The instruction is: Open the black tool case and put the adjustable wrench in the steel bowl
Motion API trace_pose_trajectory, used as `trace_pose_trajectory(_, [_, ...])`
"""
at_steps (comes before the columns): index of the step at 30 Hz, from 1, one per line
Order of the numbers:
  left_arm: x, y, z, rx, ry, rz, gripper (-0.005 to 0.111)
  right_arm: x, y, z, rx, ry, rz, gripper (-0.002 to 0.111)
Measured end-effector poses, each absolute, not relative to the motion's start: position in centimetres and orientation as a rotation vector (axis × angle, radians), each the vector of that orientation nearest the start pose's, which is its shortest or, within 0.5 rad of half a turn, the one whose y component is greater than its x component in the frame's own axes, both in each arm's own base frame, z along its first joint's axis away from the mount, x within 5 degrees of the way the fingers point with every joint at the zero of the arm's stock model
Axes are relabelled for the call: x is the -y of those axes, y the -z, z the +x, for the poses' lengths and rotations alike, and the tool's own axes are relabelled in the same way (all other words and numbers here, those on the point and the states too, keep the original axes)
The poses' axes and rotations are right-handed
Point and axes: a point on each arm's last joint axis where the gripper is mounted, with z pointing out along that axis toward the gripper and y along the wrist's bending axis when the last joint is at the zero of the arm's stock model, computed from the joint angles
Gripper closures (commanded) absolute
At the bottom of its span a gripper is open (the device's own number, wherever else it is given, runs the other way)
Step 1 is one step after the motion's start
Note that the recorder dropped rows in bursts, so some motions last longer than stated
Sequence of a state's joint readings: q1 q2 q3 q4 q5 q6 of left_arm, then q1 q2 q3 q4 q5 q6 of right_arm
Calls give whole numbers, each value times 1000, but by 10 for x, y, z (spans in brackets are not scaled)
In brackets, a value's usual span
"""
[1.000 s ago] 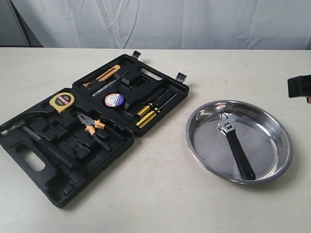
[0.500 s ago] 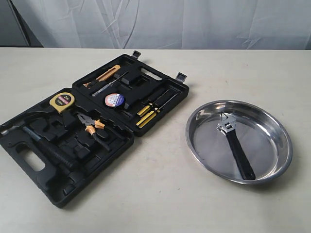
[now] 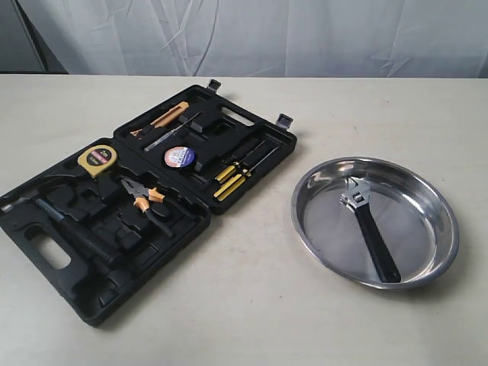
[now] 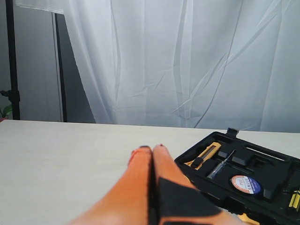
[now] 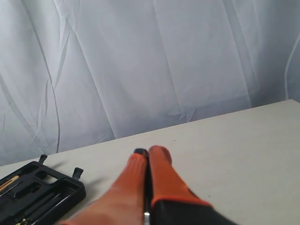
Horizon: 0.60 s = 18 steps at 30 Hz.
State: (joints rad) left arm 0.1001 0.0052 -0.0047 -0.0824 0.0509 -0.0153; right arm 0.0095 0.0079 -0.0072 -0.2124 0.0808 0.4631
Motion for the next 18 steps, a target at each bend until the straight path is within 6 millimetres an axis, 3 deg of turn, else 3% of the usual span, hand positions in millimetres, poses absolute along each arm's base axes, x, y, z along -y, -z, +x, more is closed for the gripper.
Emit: trace_pose_trajectory(18, [-5,-210,56,-1528,1,-148,107,1,-206,57,-1566,-198,219,108])
